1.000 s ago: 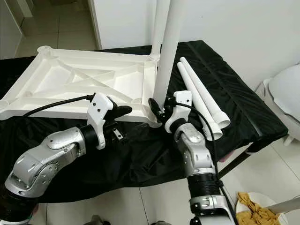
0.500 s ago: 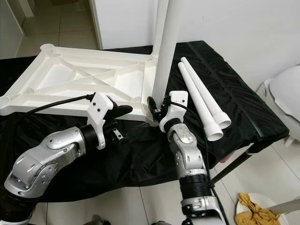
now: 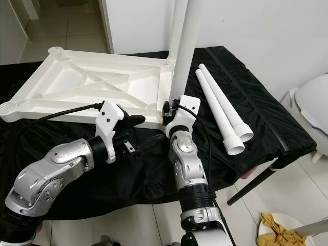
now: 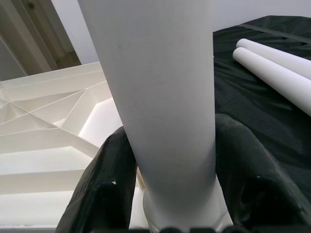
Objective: Building children table
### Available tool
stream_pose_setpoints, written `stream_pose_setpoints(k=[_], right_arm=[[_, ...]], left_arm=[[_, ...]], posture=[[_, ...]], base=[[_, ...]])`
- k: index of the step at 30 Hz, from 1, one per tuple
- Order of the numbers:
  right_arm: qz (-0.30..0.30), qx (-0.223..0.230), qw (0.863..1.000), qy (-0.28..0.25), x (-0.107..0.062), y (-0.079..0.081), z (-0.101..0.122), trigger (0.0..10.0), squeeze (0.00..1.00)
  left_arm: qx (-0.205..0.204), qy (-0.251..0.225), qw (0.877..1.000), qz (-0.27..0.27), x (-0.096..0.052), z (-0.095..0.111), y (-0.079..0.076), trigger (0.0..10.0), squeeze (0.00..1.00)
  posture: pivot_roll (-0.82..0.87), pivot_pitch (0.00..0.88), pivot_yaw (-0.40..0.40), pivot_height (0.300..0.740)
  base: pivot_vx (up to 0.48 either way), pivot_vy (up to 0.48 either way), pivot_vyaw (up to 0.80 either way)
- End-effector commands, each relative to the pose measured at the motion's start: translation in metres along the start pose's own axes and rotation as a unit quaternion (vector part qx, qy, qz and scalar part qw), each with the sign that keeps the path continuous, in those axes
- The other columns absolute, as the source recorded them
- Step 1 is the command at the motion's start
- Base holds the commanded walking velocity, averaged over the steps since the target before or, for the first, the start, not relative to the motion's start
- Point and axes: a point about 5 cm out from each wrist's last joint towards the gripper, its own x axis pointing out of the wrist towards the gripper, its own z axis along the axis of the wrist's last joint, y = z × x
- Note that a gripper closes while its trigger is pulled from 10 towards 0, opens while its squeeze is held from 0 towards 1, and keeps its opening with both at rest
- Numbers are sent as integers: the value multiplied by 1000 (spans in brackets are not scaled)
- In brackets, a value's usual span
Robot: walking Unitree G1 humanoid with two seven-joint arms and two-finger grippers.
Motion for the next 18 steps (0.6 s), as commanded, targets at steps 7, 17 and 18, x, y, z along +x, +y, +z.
stream_pose_setpoints(k=[7,17,18], right_arm=[[-102,69,990,71,-8,-18,-27,10000,0],[-155,91,980,81,-9,-26,-30,10000,0],[-155,91,980,81,-9,-26,-30,10000,0]], left_arm=[[-2,-3,1000,-29,0,1,-6,10000,0],[-1,-3,1000,-30,1,1,-6,10000,0],[-1,-3,1000,-30,1,1,-6,10000,0]], posture=[[-5,63,-8,740],[-5,57,-12,740],[-5,57,-12,740]], base=[[0,0,0],[0,0,0],[0,0,0]])
